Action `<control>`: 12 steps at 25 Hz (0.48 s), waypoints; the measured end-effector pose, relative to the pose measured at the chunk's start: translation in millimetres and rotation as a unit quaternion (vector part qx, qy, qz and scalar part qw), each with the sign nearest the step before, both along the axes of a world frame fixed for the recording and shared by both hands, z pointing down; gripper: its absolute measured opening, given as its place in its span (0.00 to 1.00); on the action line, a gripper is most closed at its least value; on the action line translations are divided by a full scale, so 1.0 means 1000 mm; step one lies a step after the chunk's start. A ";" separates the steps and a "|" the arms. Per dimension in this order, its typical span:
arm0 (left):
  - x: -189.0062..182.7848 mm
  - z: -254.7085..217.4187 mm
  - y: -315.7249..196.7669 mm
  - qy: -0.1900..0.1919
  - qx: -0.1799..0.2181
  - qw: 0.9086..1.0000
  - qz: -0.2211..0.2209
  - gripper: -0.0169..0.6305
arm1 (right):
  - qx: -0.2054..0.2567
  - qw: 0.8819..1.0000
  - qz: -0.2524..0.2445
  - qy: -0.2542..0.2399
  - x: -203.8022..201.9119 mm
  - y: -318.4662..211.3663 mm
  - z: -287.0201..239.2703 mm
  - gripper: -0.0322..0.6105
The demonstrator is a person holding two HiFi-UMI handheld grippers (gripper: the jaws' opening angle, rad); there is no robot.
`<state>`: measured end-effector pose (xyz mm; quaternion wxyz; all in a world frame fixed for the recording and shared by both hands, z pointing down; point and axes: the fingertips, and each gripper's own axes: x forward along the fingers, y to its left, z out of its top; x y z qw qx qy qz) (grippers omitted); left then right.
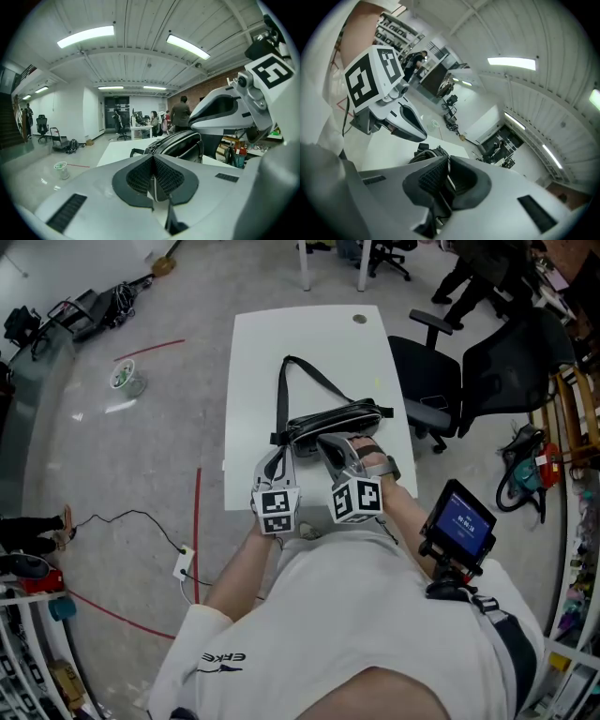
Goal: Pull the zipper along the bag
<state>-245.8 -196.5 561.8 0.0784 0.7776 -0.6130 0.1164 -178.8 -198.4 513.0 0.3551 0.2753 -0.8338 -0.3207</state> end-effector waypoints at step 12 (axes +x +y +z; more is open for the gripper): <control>0.077 -0.050 0.041 0.028 0.048 0.998 -0.026 0.03 | -0.095 0.979 0.080 -0.161 0.113 0.032 -0.023 0.07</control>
